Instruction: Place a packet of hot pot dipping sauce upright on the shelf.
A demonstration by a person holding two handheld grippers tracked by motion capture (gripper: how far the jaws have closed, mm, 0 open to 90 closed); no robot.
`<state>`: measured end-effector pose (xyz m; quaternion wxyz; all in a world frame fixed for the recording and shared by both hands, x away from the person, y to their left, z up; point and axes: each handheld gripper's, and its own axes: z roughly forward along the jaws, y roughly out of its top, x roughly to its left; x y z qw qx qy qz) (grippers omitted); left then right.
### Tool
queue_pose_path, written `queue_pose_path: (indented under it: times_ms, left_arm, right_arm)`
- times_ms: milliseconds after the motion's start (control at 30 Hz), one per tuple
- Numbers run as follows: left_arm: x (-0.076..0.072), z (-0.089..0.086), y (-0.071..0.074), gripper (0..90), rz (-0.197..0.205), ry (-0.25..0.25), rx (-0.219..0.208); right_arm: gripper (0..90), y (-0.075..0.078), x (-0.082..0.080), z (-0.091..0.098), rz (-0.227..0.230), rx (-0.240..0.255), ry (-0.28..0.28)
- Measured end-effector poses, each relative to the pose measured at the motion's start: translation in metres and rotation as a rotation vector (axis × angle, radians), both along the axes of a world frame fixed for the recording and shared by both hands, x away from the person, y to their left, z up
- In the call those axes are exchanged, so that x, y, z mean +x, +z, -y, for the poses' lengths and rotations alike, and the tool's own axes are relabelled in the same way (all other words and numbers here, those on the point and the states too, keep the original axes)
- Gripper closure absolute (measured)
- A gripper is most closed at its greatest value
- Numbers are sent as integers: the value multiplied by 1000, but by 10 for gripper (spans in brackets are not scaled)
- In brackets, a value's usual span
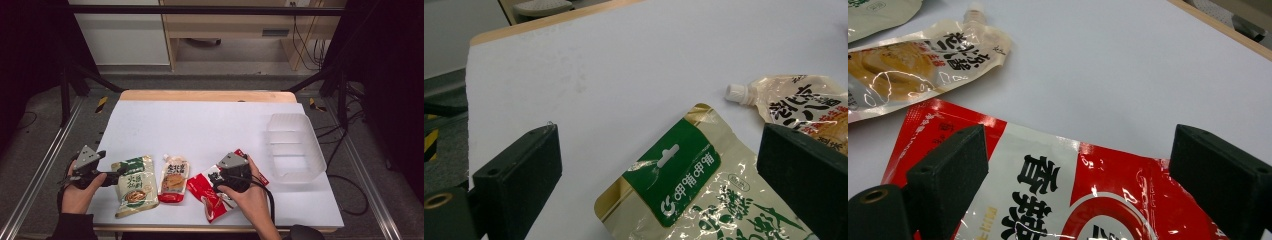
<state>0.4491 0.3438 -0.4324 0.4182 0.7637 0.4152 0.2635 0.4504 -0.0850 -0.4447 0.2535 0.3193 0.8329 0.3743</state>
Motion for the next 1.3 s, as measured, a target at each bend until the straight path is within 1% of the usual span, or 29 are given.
queue_pose_path:
  times_ms: [167,233,367,500,533,567,633,667,733,767,800,867,900,933,1000,1033,1067,1100,1233,1267,1300]
  left_arm:
    - [6,-1,-3,44,-22,-21,21]
    - [8,-2,-3,45,-25,-22,29]
    - [9,-6,-4,47,-31,-22,15]
    - [10,-9,-7,56,-47,-27,39]
    - [10,-9,-7,57,-47,-27,39]
    - [11,-10,-8,57,-54,-26,54]
    - [14,-13,-11,65,-68,-30,64]
    - [15,-14,-12,67,-69,-31,65]
    - [17,-16,-14,75,-87,-34,66]
    - [18,-16,-16,80,-95,-42,71]
    - [18,-16,-16,84,-95,-42,71]
    - [22,-18,-19,86,-113,-53,86]
    - [23,-18,-20,90,-119,-56,81]
    - [24,-18,-21,94,-124,-62,85]
    - [27,-16,-24,106,-141,-64,95]
    - [27,-16,-24,110,-141,-64,95]
    - [28,-14,-26,112,-156,-75,110]
    - [28,-14,-26,115,-156,-75,110]
    - [30,-10,-30,130,-179,-90,125]
    - [30,-10,-30,141,-180,-97,136]
    - [30,-10,-30,151,-180,-97,136]
  right_arm:
    - [90,-1,2,4,2,12,-13]
    - [90,0,2,4,7,20,-13]
    - [89,0,2,5,11,11,-8]
    - [90,0,2,5,5,5,-14]
    - [91,0,2,5,5,4,-13]
    - [91,0,2,5,5,4,-13]
    - [92,-1,2,3,2,-4,-10]
    - [92,-2,3,3,1,-9,-8]
    - [93,-3,3,2,-5,-14,-11]
    - [93,-4,3,1,-8,-19,-8]
    - [93,-4,4,1,-10,-25,-5]
    - [95,-5,3,0,-12,-29,-7]
    - [96,-5,3,0,-11,-31,-6]
    - [96,-5,3,0,-11,-33,-5]
    - [97,-6,3,1,-17,-35,-10]
    - [97,-6,3,1,-17,-35,-10]
    - [98,-6,4,1,-21,-37,-10]
    - [98,-6,4,1,-21,-37,-10]
    - [99,-7,3,0,-25,-46,-7]
    - [100,-7,3,-1,-26,-47,-5]
    - [100,-7,3,-1,-26,-47,-5]
